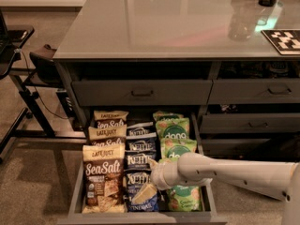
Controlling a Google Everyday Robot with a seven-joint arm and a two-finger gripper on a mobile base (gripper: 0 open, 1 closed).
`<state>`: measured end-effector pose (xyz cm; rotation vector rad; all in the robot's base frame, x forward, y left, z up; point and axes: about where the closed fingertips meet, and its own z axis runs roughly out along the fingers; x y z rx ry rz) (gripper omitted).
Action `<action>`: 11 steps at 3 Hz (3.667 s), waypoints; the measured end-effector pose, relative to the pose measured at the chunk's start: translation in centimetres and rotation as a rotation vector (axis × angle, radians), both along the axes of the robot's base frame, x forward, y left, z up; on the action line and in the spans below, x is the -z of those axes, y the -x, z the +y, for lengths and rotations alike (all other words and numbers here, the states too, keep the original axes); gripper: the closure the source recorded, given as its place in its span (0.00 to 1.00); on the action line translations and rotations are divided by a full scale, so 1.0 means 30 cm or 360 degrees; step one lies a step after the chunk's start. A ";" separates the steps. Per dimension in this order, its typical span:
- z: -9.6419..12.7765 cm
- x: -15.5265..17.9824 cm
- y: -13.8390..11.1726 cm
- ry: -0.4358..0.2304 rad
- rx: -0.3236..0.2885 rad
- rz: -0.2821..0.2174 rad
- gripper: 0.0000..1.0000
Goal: Pick blue chip bag from middle drawer and place on counter
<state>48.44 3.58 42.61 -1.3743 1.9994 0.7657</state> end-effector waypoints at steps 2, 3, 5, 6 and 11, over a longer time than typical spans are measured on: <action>0.003 0.006 0.001 -0.0005 -0.0001 0.0007 0.40; 0.003 0.006 0.001 -0.0005 -0.0001 0.0007 0.64; 0.004 -0.001 0.003 -0.0008 -0.0013 0.0013 1.00; -0.016 -0.099 0.017 0.0034 -0.0027 0.0000 1.00; -0.148 -1.026 0.241 0.0510 0.0275 -0.0385 1.00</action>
Offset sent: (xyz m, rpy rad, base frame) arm -0.0002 0.0009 -0.0019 0.0034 0.0045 0.0007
